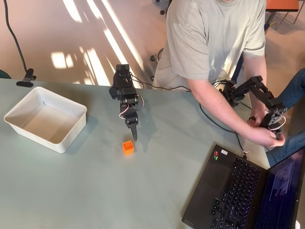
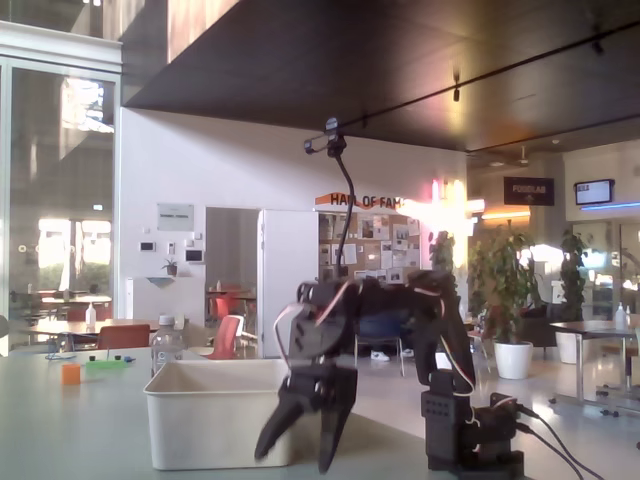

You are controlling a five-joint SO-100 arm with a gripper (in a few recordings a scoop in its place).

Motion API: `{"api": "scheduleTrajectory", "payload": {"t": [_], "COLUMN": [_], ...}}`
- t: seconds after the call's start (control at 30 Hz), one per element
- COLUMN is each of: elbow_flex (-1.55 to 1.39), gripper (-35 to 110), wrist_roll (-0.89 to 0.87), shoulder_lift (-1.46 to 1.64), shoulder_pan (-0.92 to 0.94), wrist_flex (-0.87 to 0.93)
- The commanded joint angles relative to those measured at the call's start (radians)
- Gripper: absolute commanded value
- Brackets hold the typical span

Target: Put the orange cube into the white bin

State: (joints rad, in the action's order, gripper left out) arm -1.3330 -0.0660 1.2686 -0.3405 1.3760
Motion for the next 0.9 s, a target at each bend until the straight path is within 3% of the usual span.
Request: {"api": "scheduleTrajectory", "payload": {"t": [0.0,0.3,0.87], "elbow_flex": [0.038,0.037,0.063], "gripper": [73,72,72], "wrist_roll": [0.005,0.002,-0.002], "shoulder_lift": [-0.066,-0.11,-0.183], "shoulder_pan": [0.005,0.017,0.02], "wrist_flex": [-0.011,-0.141,-0.216]}}
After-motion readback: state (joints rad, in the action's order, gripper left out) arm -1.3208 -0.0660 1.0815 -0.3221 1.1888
